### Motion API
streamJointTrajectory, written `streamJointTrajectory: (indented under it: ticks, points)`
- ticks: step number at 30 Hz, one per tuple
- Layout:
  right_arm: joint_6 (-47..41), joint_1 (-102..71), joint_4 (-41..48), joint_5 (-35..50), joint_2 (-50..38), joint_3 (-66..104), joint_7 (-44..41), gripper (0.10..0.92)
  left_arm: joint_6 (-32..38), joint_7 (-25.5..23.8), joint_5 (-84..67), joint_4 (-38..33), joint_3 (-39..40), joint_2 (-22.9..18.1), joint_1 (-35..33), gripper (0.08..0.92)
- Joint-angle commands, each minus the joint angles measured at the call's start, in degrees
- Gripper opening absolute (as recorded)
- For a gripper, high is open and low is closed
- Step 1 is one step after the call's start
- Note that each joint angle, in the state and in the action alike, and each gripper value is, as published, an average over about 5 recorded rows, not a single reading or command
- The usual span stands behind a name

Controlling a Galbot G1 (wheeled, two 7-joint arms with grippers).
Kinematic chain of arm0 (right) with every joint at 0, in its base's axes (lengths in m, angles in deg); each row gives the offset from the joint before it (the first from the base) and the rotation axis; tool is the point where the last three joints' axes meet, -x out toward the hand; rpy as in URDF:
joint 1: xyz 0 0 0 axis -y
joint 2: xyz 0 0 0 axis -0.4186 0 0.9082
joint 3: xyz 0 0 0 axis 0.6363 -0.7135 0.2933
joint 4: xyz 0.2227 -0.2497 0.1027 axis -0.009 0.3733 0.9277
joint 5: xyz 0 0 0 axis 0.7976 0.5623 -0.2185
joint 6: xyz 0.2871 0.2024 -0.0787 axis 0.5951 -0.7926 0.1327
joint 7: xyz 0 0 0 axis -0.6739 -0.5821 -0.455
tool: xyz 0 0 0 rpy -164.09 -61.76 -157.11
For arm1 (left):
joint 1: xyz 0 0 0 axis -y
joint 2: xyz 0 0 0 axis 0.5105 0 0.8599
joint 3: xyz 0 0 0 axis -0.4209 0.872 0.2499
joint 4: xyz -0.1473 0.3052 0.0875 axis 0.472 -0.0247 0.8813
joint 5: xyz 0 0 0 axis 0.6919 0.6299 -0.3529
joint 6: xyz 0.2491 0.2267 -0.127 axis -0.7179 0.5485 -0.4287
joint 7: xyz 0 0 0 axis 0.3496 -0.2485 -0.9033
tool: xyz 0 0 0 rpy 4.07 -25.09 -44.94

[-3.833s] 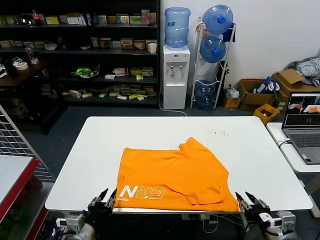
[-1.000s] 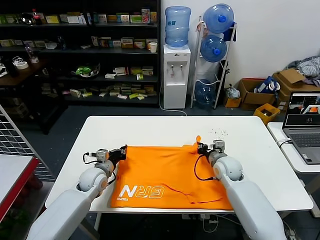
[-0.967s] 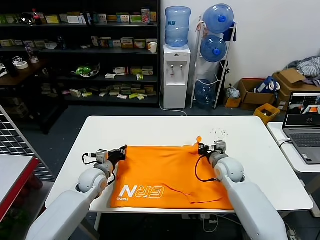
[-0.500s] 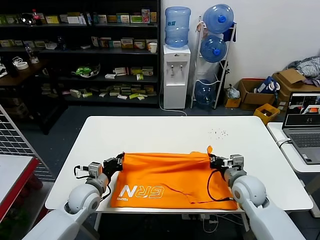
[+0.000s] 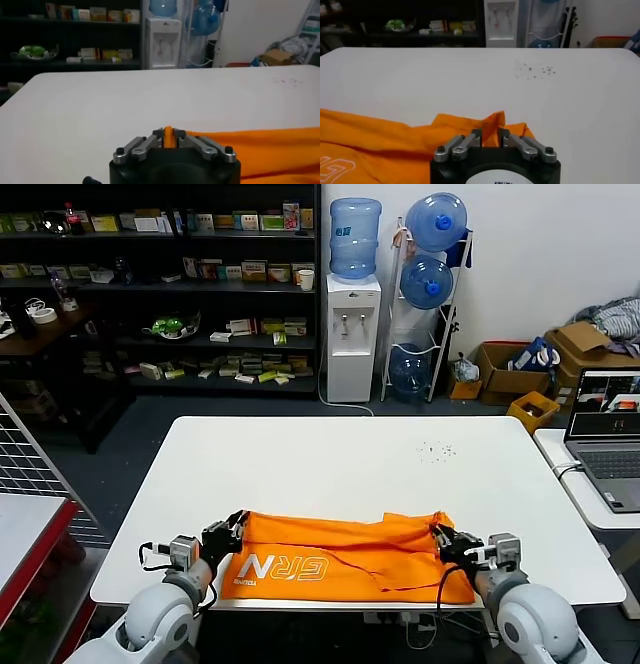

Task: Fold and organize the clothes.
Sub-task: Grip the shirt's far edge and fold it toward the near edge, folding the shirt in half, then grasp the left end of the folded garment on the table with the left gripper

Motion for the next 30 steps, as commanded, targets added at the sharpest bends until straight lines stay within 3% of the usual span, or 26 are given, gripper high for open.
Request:
streamJointTrajectory:
  ticks: [1, 6, 14, 18, 25, 30]
  points:
    - [-0.2, -8.08, -4.26, -0.69, -0.72, 5.32, -1.66, 0.432, -0.13, 0.91, 1.82, -2.27, -1.0, 0.63, -4.13, 0.349]
    - [0.44, -9.35, -4.47, -0.94, -0.34, 7.48, -1.69, 0.562, 0.1, 0.66, 2.24, -1.24, -1.0, -0.82, -4.65, 0.479]
    - [0.85, -9.79, -4.55, -1.85, 1.09, 7.74, -2.0, 0.783, 2.35, 0.47, 4.7, 4.58, -1.58, -7.12, -4.29, 0.713]
    - [0.78, -9.68, -4.63, -1.74, 0.98, 7.97, -1.91, 0.82, 2.36, 0.77, 5.04, 6.02, -1.49, -8.15, -4.4, 0.801]
    - [0.8, -9.74, -4.48, -1.64, 0.92, 8.34, -1.82, 0.823, 2.56, 0.8, 4.95, 5.67, -1.1, -8.3, -5.47, 0.817]
    - [0.96, -9.74, -4.38, -1.44, 0.94, 8.46, -1.74, 0.823, 2.93, 0.97, 5.23, 5.53, -0.86, -8.4, -5.5, 0.718]
